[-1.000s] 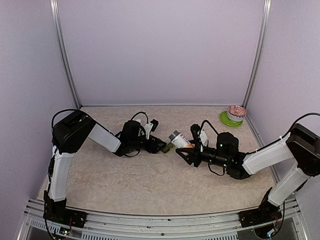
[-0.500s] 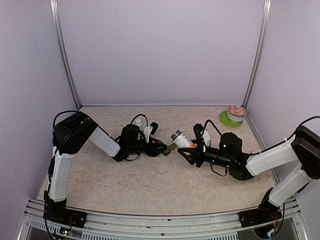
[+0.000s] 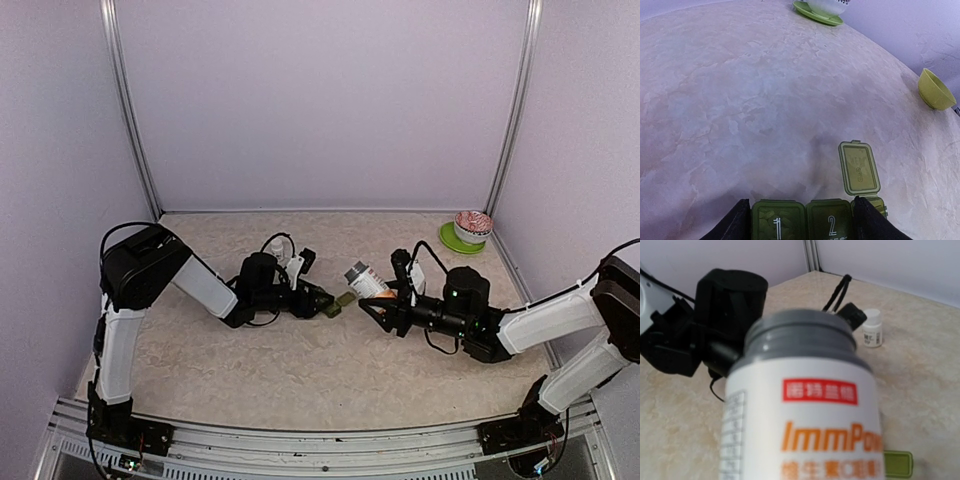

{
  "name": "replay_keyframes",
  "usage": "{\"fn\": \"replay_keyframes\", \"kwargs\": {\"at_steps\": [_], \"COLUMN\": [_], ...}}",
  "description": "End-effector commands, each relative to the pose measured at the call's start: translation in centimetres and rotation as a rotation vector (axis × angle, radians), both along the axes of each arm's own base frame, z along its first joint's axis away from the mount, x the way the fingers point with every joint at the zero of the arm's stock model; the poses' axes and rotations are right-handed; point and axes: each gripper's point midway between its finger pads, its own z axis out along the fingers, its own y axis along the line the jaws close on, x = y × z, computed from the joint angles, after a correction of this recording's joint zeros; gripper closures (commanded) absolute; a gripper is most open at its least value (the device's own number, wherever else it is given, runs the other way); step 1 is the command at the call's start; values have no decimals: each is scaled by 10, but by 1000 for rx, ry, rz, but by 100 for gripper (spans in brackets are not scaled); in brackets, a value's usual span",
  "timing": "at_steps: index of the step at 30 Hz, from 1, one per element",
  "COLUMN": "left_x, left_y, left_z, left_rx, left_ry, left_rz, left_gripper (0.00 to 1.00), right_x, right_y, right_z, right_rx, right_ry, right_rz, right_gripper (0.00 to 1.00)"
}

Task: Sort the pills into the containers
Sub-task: Move the pill container to the center of the board.

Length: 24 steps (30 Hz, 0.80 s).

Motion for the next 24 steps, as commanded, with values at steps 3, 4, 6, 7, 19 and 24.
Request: {"fn": "replay_keyframes", "kwargs": {"at_steps": [3, 4, 6, 7, 19, 24], "left_x": [-22, -25, -30, -33, -49, -47], "left_y": [-4, -5, -5, -5, -14, -13], "left_z": [0, 0, 1, 2, -5, -7], "left_rx": [2, 5, 4, 5, 10, 20], "left_ry": [42, 44, 45, 42, 48, 46], "left_rz": [-25, -26, -29, -29, -45, -32], "left_gripper": [36, 36, 36, 35, 35, 35], "right_x": [-4, -5, -6, -7, -26, -31], "right_y": [-1, 0, 1, 1, 2, -2], "right_z": [-13, -16, -22, -24, -54, -66], "right_rx": [4, -2, -12, -14, -86, -102], "right_ry": [24, 29, 39, 43, 110, 139], "right_rz": [25, 30, 42, 49, 82, 77], "right_gripper": [100, 100, 100, 100, 100, 100]}}
